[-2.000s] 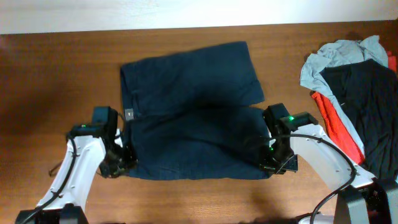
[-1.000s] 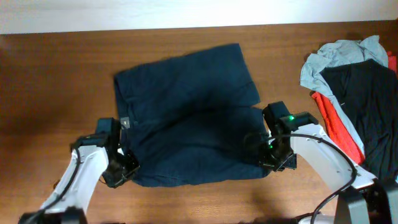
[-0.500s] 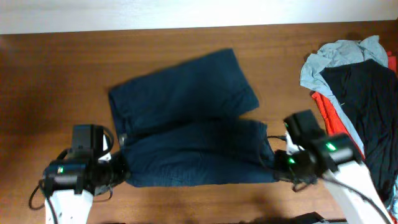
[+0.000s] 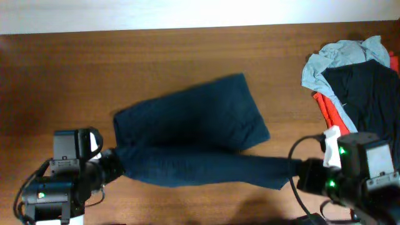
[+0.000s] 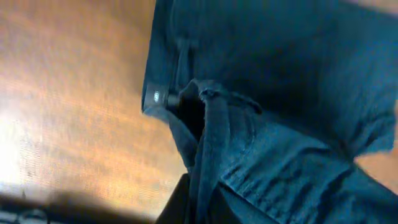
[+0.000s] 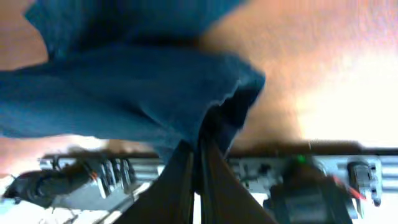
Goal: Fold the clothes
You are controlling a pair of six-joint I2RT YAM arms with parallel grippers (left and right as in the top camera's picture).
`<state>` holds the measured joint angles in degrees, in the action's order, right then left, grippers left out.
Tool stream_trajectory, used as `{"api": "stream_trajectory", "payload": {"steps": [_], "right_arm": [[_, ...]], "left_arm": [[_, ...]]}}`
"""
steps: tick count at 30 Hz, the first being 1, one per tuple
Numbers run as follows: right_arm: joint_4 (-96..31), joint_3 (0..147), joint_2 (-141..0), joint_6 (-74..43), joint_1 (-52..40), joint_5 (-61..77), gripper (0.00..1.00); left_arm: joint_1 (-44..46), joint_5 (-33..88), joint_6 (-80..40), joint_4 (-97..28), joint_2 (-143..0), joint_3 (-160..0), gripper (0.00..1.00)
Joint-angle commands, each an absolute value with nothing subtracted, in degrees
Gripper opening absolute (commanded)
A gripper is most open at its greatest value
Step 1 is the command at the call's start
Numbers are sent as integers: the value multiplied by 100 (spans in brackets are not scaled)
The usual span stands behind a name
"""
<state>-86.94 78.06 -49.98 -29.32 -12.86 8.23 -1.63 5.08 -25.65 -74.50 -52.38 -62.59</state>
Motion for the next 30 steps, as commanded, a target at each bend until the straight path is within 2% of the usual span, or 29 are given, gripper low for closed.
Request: {"api": "stream_trajectory", "payload": {"steps": [1, 9, 16, 30], "right_arm": [[-8392, 7865, -5647, -2773, -1313, 550, 4], [-7266, 7865, -7804, -2119, -1310, 86, 4], [-5977, 7867, -9286, -1566, -1306, -71, 4], [-4755, 8243, -9321, -1190, -1046, 285, 4]], "left_arm": [[-191, -102, -2451, -7166, -5463, -6357, 4], [-193, -934, -2292, -5828, -6604, -6359, 5], [-191, -991, -2237, -4707, -7581, -6359, 5], [-220, -1094, -2069, -4539, -7658, -6912, 6]]}}
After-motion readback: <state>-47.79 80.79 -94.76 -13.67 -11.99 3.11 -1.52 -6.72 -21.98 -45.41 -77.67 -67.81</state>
